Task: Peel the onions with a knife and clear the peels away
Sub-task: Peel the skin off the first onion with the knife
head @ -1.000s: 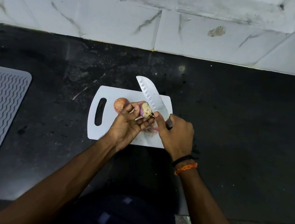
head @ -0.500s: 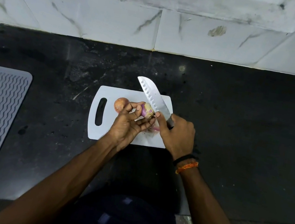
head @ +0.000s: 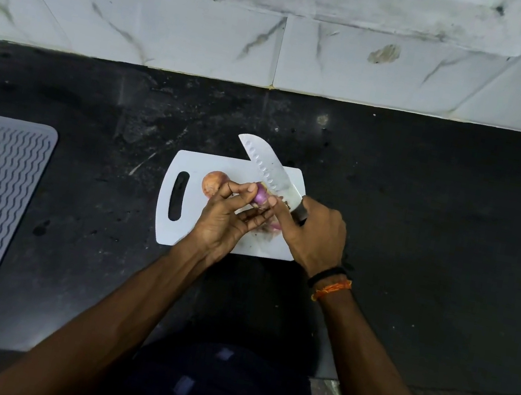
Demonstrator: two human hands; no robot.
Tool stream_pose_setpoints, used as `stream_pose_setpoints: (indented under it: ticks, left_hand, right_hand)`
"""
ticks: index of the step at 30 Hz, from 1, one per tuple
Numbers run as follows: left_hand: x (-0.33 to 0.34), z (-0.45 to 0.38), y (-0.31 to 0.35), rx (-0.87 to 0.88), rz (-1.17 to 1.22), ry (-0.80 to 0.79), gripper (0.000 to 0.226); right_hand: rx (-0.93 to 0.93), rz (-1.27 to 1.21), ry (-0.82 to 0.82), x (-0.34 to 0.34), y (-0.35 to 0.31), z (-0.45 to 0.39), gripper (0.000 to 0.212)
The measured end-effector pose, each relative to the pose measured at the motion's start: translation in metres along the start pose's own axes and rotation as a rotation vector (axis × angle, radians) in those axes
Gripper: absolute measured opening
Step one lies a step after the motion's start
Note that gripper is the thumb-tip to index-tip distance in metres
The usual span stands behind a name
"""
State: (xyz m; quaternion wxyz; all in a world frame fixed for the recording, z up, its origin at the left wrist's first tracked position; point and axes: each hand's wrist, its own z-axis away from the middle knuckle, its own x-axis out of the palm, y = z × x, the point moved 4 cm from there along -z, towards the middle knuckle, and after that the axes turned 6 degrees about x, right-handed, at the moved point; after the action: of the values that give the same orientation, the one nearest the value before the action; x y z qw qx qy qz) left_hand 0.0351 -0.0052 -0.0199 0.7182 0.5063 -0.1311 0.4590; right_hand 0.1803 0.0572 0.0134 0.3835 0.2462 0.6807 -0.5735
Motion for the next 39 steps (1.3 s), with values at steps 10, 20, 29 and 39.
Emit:
stream_pose_setpoints:
  ticks: [10,20,29,39]
  left_hand:
    - [-0.003,-0.003,-0.004,0.002,0.059,0.039,0.011]
    - [-0.002,-0.007,-0.005,-0.036,0.128,0.057,0.02]
    - [0.001,-0.005,-0.006,-0.029,0.103,-0.038,0.034]
    - [-0.004,-0.006,-0.001,0.046,0.048,-0.054,0.039]
  right_hand:
    - [0.021,-0.058,-0.091,0.001,-0.009,-0.002,0.057]
    - [0.137,-0.221,-0.048,-0.004,0.009,-0.001,0.062]
    - [0.234,-0.127,-0.119,-0.002,0.017,-0.005,0.052]
    - [0.093,0.004,-0.101,-0.001,0.008,-0.006,0.06]
